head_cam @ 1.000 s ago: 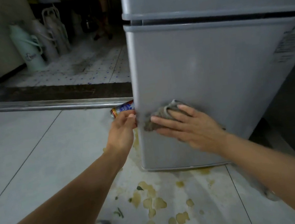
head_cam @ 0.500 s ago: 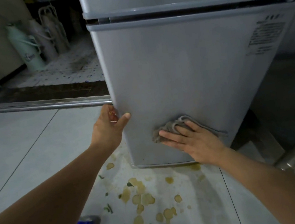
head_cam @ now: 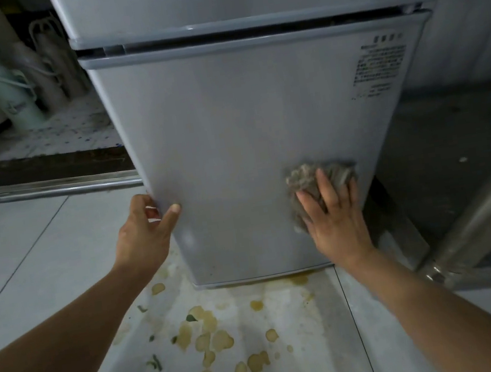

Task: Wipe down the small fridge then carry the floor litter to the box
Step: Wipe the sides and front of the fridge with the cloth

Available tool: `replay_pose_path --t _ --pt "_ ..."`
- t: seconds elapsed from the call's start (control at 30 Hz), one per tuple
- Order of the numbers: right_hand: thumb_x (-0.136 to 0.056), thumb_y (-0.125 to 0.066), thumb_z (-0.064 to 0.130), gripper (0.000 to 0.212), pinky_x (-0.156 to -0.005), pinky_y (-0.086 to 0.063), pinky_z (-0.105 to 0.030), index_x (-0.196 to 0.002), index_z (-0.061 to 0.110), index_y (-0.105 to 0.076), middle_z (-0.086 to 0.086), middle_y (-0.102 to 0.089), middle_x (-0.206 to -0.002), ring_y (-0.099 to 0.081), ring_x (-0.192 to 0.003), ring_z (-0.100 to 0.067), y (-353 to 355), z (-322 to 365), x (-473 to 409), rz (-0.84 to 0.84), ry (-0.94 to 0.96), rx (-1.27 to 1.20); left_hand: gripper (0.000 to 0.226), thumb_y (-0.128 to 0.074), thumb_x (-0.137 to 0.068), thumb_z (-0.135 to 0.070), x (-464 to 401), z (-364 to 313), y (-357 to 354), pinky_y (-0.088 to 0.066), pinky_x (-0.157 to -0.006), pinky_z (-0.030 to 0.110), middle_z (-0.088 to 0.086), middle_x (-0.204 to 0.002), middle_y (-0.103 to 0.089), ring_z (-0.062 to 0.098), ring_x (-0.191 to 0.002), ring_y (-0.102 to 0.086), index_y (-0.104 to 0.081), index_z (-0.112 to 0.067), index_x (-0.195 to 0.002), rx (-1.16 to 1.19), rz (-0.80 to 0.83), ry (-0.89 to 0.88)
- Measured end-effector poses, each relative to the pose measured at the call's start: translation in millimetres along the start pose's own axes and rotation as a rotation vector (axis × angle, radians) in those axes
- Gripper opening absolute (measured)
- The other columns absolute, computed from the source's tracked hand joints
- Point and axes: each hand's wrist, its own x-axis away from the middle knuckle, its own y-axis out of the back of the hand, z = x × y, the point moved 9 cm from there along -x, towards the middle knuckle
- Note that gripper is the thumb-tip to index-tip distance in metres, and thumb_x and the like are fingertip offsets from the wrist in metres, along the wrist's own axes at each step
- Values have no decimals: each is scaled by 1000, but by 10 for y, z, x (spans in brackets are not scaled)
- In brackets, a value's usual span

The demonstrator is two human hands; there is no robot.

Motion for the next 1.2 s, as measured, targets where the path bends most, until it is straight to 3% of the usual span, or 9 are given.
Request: replay_pose_path --t 0.13,0.23,0.37,0.57,0.67,0.83,0.97,1.1,1.2 --pt "-78 -62 27 62 -115 -6 -54 -133 21 -35 -11 -12 -149 -24 -134 -42 -68 -2 162 76 -62 -37 36 -48 -89 -50 -1 -1 -28 -53 -79 54 0 -105 -55 32 -89 -60 -39 -24 -112 -6 29 10" --pt "-94 -46 29 50 -116 -9 -51 -140 19 -30 -17 -14 -152 -4 -145 -34 198 -202 -204 -74 -245 -127 34 -47 -89 -51 13 -5 -25 -54 -76 52 -1 -105 -54 29 -87 -60 -38 -26 -110 -9 20 -5" --pt "-95 -38 33 54 -114 -17 -54 -144 11 -29 -32 -23 -147 -20 -138 -42 570 -507 -747 -311 -444 -206 33 -46 -89 -50 13 -4 -37 -55 -72 52 0 -104 -55 27 -84 -61 -37 -25 -109 -8 29 -28" --pt "-93 -38 35 62 -115 -19 -49 -143 0 -28 -37 -21 -145 -21 -137 -42 512 -595 -555 -416 -642 -247 38 -43 -86 -53 14 3 -70 -54 -73 52 2 -105 -55 31 -85 -60 -38 -24 -110 10 10 -76" --pt "-92 -39 31 65 -115 -17 -38 -142 -7 -25 -38 -19 -143 -24 -134 -42 305 -575 -165 -376 -811 -345 38 -43 -84 -54 22 15 -82 -53 -71 46 2 -102 -56 29 -83 -59 -39 -24 -107 36 -12 -85" --pt "-87 -42 23 69 -111 -21 -43 -142 -12 -18 -36 -25 -139 -30 -127 -48 -29 -555 414 -128 -1006 -485 35 -44 -84 -53 3 34 -86 -47 -68 38 1 -102 -56 25 -81 -58 -39 -25 -106 48 -14 -93" --pt "-80 -49 10 70 -112 -15 -31 -142 -9 -23 -33 -27 -139 -29 -128 -40 352 -771 -111 -303 -947 -531 33 -45 -85 -52 1 42 -87 -50 -72 41 2 -103 -56 26 -84 -58 -40 -26 -106 53 -16 -96" --pt "-77 -48 11 68 -110 -21 -30 -141 -5 -29 -29 -31 -139 -34 -128 -36 837 -922 -839 -544 -849 -468 33 -44 -85 -51 5 51 -81 -50 -73 43 2 -104 -56 27 -85 -58 -39 -27 -106 45 -11 -90" --pt "-76 -49 10 69 -110 -23 -28 -141 -4 -31 -27 -33 -138 -36 -127 -35 882 -965 -930 -559 -812 -455 32 -44 -86 -51 14 65 -81 -51 -74 43 2 -104 -56 27 -86 -59 -39 -28 -107 48 0 -82"
